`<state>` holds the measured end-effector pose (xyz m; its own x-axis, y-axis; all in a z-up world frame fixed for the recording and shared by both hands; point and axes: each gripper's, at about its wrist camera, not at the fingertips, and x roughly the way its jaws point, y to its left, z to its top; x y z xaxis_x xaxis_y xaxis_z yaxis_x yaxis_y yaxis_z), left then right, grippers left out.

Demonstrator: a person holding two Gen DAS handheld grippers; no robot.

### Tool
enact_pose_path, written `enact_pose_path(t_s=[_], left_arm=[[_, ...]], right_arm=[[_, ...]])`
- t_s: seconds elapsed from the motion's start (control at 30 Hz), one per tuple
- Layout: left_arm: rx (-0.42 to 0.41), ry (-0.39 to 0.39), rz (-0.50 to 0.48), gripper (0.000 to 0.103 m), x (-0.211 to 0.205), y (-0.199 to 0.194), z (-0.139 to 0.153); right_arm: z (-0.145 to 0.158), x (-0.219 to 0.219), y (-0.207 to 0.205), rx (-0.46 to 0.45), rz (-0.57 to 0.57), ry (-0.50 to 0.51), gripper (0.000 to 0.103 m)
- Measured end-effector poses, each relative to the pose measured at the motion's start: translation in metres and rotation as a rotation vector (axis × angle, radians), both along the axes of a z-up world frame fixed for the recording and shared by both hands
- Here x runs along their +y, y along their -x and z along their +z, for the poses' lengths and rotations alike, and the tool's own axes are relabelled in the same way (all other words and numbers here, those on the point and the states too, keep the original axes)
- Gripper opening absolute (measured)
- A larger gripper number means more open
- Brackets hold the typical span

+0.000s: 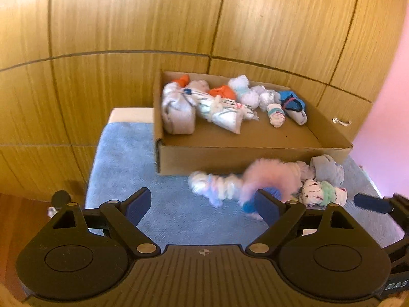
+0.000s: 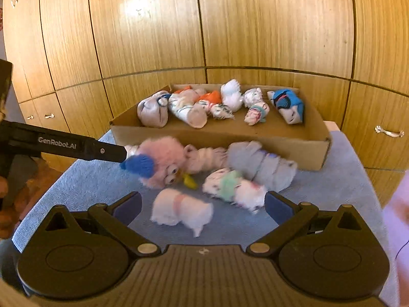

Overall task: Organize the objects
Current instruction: 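Open both tools and move them back over the bundles on the towel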

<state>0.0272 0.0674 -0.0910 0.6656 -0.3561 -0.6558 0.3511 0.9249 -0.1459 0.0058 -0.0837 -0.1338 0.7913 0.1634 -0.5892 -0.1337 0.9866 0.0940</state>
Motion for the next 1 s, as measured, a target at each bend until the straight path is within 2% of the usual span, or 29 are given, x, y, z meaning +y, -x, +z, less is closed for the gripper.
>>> enact_pose_path(t_s=[0.2, 0.33, 0.47, 0.73, 1.0], left_arm=[[-0.003, 0.036, 0.036, 0.092, 0.018, 0.011, -0.001], [-0.003, 0.041, 0.026, 0.092, 0.024, 0.011, 0.001], [0.006, 0.049, 0.014, 0.092, 0.024, 0.009, 0.0], [-0.028, 0.013, -0.078, 0.093, -0.008, 0.01, 0.005], [-0.08, -0.115, -0.194, 0.09, -0.073, -0.002, 0.008]], right_arm=[[-0.015, 0.024, -0.007, 0.019, -0.068, 0.013, 0.093], [-0.017, 0.03, -0.015, 0.032, -0.114, 0.011, 0.077], [-0.018, 0.023, -0.018, 0.028, -0.143, -0.009, 0.052], [-0.021, 0.001, 0.018, -0.015, -0.119, 0.008, 0.049], [-0.027, -0.017, 0.041, -0.034, -0.09, -0.006, 0.05]])
